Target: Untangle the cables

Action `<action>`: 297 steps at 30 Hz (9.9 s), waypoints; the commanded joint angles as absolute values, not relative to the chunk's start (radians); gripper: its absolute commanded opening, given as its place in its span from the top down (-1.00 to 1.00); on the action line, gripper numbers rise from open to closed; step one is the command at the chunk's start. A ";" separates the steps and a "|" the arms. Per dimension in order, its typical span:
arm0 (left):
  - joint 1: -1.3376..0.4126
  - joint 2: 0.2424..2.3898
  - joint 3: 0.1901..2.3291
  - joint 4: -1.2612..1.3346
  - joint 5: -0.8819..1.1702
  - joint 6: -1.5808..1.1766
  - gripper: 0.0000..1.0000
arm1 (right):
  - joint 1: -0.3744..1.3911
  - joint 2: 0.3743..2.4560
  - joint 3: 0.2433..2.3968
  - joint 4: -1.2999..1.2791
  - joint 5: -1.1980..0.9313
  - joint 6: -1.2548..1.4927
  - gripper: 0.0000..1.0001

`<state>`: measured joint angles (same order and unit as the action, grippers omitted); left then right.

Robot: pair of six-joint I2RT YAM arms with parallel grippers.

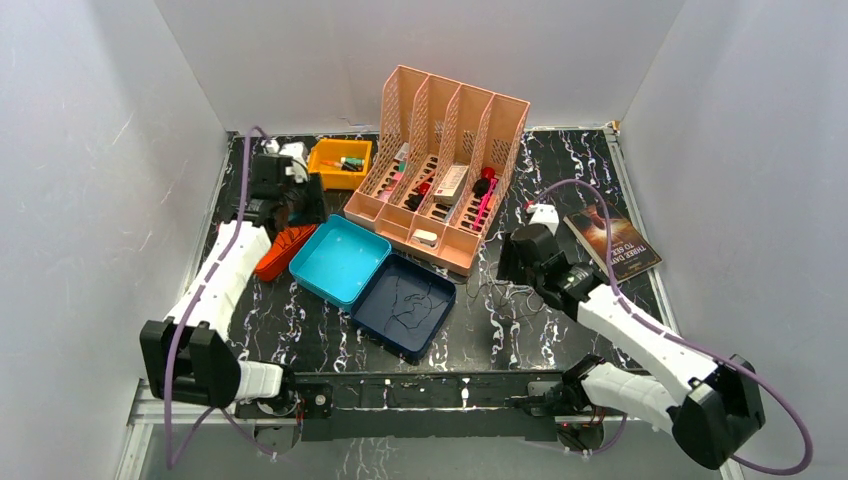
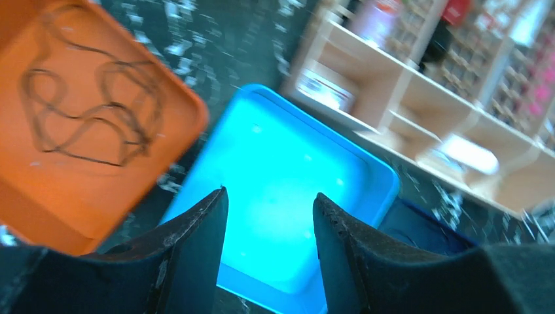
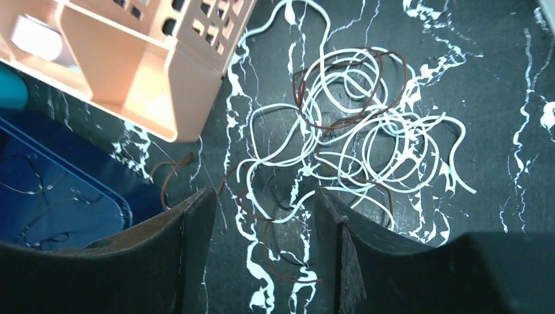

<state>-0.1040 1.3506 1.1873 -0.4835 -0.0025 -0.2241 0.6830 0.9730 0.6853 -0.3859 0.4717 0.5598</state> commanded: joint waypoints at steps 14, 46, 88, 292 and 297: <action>-0.192 1.177 1.058 -0.479 0.152 -0.267 -0.04 | 0.601 1.233 0.849 -0.539 0.159 0.328 -0.06; -0.377 1.172 1.157 -0.434 0.173 -0.240 -0.30 | 0.601 1.080 1.024 -0.665 0.282 0.306 1.00; -1.082 1.507 1.107 0.612 0.129 -0.131 -0.86 | 0.601 0.717 1.187 -0.515 0.296 0.590 1.00; -1.147 1.690 1.198 0.705 0.218 -0.121 0.39 | 0.605 0.736 1.496 -0.137 0.354 0.273 1.00; -1.147 1.671 1.201 0.666 0.160 -0.108 0.89 | 0.606 0.729 1.484 -0.137 0.362 0.271 1.00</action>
<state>-1.1439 1.7008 1.1633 0.6834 0.2123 -0.1265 0.6033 0.7456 1.4891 -0.1654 0.3531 0.2668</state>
